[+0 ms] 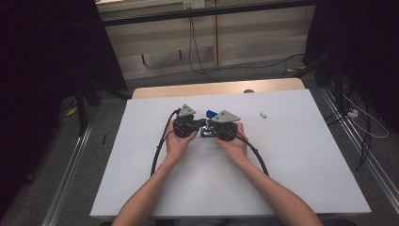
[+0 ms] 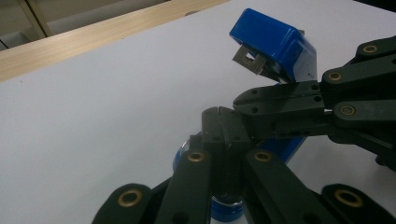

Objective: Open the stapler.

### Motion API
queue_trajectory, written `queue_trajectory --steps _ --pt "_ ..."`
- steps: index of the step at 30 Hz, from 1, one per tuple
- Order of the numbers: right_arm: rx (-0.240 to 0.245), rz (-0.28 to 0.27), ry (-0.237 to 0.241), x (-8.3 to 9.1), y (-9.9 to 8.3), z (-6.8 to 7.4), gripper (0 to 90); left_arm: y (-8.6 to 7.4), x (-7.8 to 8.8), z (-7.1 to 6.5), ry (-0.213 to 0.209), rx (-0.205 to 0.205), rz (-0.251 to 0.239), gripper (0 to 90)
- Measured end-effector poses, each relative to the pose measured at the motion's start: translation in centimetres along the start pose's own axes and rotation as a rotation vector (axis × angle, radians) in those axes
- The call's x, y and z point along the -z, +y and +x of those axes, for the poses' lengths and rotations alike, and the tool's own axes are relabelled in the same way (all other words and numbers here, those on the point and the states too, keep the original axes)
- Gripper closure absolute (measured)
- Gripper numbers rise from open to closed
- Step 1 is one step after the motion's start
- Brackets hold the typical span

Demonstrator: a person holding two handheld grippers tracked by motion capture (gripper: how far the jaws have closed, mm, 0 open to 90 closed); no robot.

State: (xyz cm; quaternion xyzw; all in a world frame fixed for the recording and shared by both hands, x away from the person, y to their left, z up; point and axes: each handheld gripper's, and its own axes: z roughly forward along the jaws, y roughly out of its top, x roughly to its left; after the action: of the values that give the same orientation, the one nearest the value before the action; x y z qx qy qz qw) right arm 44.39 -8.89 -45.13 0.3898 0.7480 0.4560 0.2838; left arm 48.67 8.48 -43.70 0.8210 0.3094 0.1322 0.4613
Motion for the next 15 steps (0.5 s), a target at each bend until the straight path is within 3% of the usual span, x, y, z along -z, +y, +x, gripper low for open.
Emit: queue_trajectory --steps 15 --pt "-0.008 -0.006 -0.01 -0.49 0.1 0.37 90.0 -0.62 -0.34 0.21 -0.008 0.018 0.015 90.0"
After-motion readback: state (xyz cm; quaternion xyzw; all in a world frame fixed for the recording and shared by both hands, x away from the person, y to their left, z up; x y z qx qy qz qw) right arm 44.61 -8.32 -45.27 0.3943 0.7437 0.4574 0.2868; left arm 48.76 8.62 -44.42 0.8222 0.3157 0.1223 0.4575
